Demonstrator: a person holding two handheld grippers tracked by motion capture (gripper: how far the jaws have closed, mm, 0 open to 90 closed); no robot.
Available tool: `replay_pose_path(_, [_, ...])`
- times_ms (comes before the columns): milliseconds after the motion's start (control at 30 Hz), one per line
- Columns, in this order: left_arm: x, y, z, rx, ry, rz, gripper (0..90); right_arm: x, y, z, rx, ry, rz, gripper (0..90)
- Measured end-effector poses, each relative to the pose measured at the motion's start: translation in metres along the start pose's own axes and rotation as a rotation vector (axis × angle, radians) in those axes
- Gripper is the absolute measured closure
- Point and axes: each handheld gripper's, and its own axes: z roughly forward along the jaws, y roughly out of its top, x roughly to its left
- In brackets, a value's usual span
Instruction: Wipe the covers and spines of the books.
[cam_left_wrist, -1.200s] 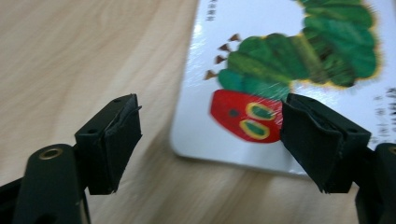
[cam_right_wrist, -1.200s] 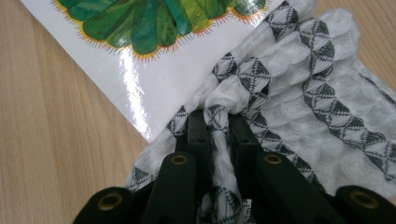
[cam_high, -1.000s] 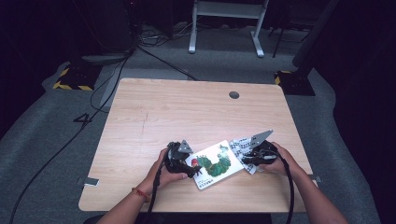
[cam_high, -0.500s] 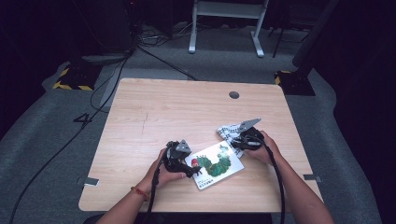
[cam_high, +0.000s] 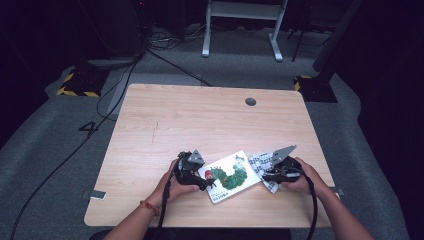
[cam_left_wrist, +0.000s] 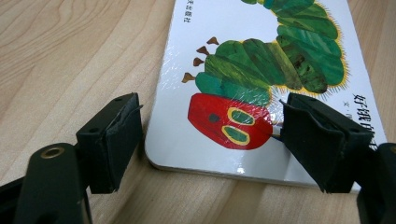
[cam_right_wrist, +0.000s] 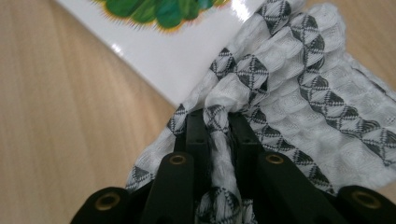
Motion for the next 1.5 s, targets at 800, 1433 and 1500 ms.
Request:
replay_pose_path(800, [-0.002,0.001,0.0,0.001,0.016,0.015,20.7,-0.036,0.045,0.032,-0.081,-0.152,0.058,80.5])
replay_pose_path(1433, [-0.003,0.002,-0.001,0.009,0.024,0.039,20.7,0.005,-0.004,0.002,-0.044,-0.033,0.016,81.2])
replay_pose_path(1500, [-0.003,0.002,-0.001,0.01,0.024,0.038,20.7,0.009,-0.007,0.0,-0.045,-0.028,0.016,81.2])
